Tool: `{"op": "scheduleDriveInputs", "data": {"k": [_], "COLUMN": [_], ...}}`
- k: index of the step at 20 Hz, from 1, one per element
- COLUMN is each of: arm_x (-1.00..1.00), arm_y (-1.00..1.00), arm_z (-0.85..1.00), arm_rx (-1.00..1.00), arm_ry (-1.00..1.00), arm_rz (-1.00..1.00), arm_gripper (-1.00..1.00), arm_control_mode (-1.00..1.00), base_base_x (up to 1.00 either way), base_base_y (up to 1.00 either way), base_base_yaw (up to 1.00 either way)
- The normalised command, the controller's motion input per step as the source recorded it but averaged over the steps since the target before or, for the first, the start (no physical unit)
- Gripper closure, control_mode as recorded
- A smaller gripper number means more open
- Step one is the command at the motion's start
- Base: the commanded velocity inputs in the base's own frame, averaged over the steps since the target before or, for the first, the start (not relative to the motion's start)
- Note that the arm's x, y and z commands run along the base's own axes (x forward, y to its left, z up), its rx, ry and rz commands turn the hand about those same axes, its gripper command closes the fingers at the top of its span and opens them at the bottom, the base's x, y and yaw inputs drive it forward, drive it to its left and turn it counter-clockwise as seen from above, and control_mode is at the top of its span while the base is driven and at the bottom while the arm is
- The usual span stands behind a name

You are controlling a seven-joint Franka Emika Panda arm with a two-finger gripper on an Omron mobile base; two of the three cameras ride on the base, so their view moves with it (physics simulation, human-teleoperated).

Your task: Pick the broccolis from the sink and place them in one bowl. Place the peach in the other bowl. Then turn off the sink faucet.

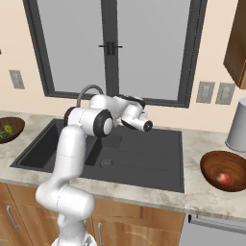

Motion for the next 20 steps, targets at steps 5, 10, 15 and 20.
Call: {"op": "scheduleDriveInputs", "data": {"k": [5,10,15,20], "arm_x": [0.00,0.00,0.16,0.33], "arm_y": [0.13,0.24,0.10,0.00], "arm_z": [0.00,0.00,-0.20,-0.26], "arm_rx": [0.01,0.03,0.00,0.00], "arm_ry": [0.03,0.06,0.06,0.02], "arm_rz": [0.00,0.00,0.01,0.05], "arm_gripper": [-1.00,-1.00,-1.00,-1.00], "arm_control_mode": [-1.00,-1.00,-1.00,-1.00], "base_base_x": [0.00,0.00,0.00,0.00], "base_base_y": [0.00,0.00,0.00,0.00], "base_base_yaw": [0.00,0.00,0.00,0.00]}}
